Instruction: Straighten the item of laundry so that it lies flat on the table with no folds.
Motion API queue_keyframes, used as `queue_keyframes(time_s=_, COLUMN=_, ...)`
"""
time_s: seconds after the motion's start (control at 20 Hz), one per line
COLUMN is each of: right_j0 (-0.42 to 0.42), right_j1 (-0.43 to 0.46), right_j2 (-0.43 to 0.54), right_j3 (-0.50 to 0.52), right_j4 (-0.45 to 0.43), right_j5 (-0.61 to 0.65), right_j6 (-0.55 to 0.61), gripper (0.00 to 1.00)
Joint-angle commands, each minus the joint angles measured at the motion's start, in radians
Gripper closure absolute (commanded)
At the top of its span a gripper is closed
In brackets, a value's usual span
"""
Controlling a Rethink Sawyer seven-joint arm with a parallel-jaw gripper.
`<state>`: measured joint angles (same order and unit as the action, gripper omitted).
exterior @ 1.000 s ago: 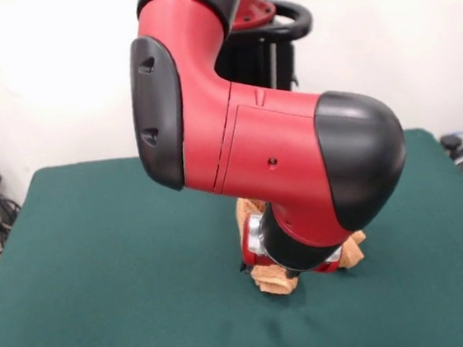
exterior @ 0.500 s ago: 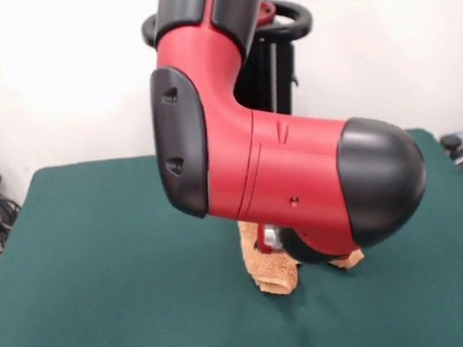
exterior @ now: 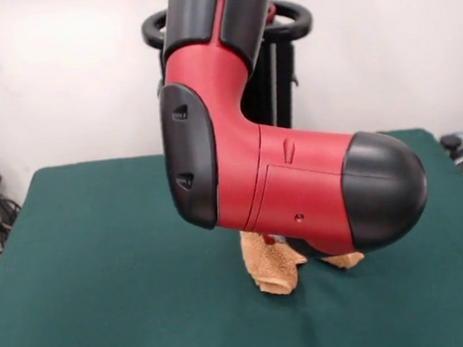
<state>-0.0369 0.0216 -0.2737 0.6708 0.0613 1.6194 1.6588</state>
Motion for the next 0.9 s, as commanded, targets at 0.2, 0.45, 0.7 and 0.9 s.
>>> queue_keyframes(time_s=0.2, right_j0=-0.037, right_j1=-0.028, right_j2=0.06, right_j3=0.178, right_j4=-0.041, right_j5=-0.292, right_j6=0.116, gripper=0.0)
queue_keyframes(time_s=0.45, right_j0=-0.065, right_j1=-0.066, right_j2=0.067, right_j3=0.272, right_j4=-0.064, right_j5=-0.484, right_j6=0.061, gripper=0.0)
queue_keyframes(time_s=0.7, right_j0=-0.077, right_j1=-0.101, right_j2=0.065, right_j3=0.369, right_j4=-0.072, right_j5=-0.589, right_j6=0.028, gripper=0.0)
queue_keyframes(time_s=0.9, right_j0=-0.083, right_j1=-0.107, right_j2=0.08, right_j3=0.395, right_j4=-0.062, right_j5=-0.61, right_j6=0.036, gripper=0.0)
